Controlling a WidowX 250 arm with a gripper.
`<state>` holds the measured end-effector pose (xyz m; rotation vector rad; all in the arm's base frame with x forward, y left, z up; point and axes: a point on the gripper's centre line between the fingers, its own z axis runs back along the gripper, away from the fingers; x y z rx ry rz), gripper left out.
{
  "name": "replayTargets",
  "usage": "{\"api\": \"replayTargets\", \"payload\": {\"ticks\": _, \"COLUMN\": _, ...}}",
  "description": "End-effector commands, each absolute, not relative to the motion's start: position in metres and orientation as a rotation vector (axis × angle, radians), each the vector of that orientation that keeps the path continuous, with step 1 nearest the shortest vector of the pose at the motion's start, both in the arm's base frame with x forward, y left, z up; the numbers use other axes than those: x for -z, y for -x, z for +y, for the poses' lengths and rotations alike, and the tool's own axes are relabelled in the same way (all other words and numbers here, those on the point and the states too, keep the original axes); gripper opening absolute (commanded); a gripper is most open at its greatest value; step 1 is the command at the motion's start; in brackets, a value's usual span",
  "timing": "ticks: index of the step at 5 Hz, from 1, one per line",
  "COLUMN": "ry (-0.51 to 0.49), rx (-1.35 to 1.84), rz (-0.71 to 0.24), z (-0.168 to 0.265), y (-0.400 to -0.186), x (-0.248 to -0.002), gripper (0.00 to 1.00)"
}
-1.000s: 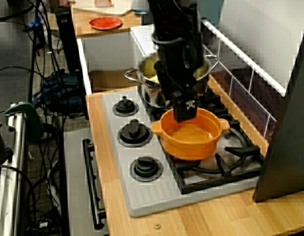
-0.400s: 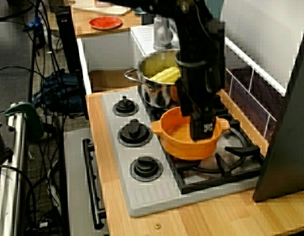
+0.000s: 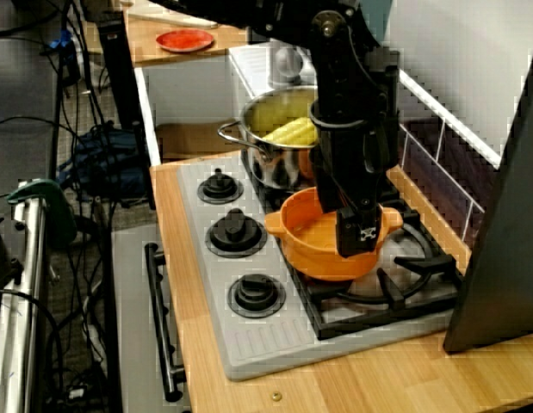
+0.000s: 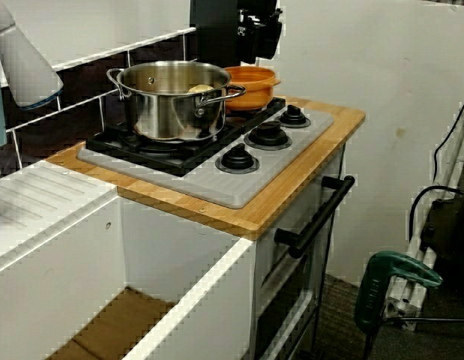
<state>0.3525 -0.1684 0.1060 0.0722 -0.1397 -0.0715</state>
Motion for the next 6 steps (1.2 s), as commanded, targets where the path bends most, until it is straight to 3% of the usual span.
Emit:
{"api": "replayTargets", "payload": {"ticks": 1, "ry": -0.030, "rx": 0.045, "rz": -0.181, "z": -0.168, "y": -0.351, "x": -0.130, "gripper": 1.00}}
{"api": "replayTargets", "payload": {"ticks": 4, "ry": -0.030, "rx": 0.045, "rz": -0.181, "z": -0.168, "y": -0.351, "x": -0.130, "gripper": 1.00}}
{"api": "replayTargets", "payload": {"ticks": 6, "ry": -0.014, "rx": 0.076, "rz": -0.175, "z": -0.166, "y": -0.340, "x": -0.133, "gripper": 1.00}}
